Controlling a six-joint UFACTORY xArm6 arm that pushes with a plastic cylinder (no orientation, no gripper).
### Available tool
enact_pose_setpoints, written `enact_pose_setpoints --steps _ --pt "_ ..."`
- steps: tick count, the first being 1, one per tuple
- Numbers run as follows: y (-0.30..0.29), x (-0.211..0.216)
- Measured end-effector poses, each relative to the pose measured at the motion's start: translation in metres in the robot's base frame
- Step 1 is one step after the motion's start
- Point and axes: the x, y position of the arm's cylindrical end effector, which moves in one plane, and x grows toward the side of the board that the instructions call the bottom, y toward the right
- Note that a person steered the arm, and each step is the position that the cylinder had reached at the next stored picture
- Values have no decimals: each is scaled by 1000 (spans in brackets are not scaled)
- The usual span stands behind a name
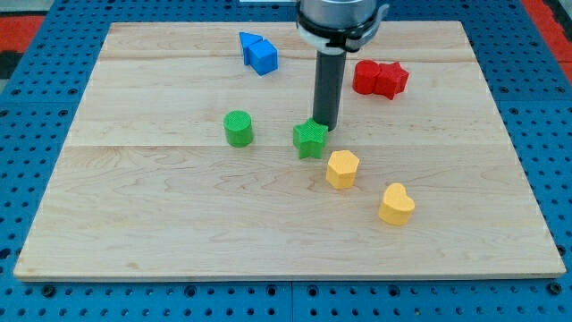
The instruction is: Move green star towards green circle
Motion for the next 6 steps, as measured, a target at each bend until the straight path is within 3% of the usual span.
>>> enact_pose_setpoints --steps 3,6 --pt "32 26" --pt "-110 24"
